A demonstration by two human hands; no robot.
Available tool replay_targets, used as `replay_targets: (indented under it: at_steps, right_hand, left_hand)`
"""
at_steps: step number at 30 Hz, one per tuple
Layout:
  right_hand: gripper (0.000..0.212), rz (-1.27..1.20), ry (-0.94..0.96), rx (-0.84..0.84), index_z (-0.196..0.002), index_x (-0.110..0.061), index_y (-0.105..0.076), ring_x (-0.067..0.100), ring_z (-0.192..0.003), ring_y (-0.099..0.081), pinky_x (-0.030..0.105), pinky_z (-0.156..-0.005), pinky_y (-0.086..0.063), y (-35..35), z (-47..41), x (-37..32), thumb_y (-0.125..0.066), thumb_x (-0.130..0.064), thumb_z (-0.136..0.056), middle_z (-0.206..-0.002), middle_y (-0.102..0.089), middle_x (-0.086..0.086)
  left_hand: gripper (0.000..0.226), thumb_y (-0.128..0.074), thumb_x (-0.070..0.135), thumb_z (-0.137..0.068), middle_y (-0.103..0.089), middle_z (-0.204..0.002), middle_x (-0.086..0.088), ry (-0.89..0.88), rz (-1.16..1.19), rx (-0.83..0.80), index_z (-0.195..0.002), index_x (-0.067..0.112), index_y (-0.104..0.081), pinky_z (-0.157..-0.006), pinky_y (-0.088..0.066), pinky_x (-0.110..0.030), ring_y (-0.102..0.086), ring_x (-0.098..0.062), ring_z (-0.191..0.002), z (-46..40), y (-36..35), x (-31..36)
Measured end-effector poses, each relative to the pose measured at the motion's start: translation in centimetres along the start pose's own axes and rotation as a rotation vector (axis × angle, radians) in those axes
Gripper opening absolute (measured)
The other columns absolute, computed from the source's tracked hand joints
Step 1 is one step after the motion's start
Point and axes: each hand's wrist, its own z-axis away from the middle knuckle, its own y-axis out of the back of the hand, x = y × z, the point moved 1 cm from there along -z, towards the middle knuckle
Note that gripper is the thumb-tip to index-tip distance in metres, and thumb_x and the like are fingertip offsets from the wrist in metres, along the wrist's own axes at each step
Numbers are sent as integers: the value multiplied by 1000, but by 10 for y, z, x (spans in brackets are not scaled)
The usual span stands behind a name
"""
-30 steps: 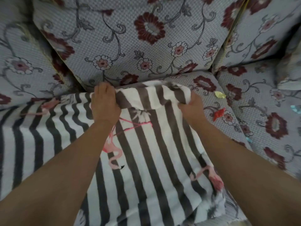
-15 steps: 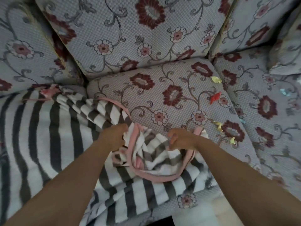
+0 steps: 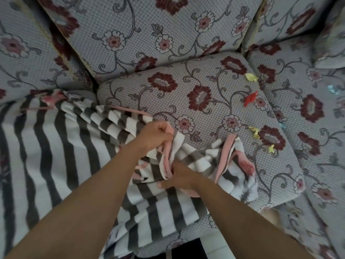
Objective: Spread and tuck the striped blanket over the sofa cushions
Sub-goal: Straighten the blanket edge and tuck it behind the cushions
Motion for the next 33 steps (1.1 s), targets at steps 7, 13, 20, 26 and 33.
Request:
replay_targets:
  at_steps: [7, 13, 20, 26, 33]
  right_hand:
    - [17, -459, 227, 496, -94, -14, -65, 13, -79, -59, 32, -76, -48, 59, 33, -50, -54, -3, -88, -82, -64, -2]
    - [16, -455, 254, 582, -93, -7, -62, 23, -74, -54, 43, -70, -48, 109, 77, -56, -55, -2, -80, -76, -57, 8]
    - [8, -566, -126, 434, -89, -6, -62, 18, -65, -67, 28, -60, -58, 107, 97, 39, -56, -4, -92, -73, -67, 7]
    - [2, -586, -171, 281, -90, 0, -59, 31, -67, -65, 44, -69, -57, 89, 92, 65, -59, 0, -88, -81, -66, 23]
    - [7, -512, -147, 511, -87, -1, -58, 31, -80, -62, 41, -66, -53, 86, 79, 38, -60, -1, -81, -85, -63, 14]
  left_hand:
    - [10, -63, 7, -81, -60, -81, 3, -403, -175, 211, -89, 5, -59, -68, -45, -20, -54, -7, -71, -4, 13, 83]
    - [18, -59, 13, -87, -48, -74, 11, -673, -189, 222, -79, 21, -46, -65, -41, -21, -47, -7, -69, -15, -10, 163]
    - [41, -58, 10, -89, -51, -133, -11, -292, -438, -218, -129, 12, -47, -104, -42, -43, -50, -26, -124, -53, -58, 94]
    - [52, -63, 0, -81, -49, -139, -8, -163, -809, -242, -130, 13, -52, -103, -36, -27, -46, -24, -127, -41, -38, 8]
    - [72, -61, -3, -76, -36, -147, -7, -188, -912, -284, -140, 19, -38, -112, -32, -35, -36, -26, -135, -39, -33, -40]
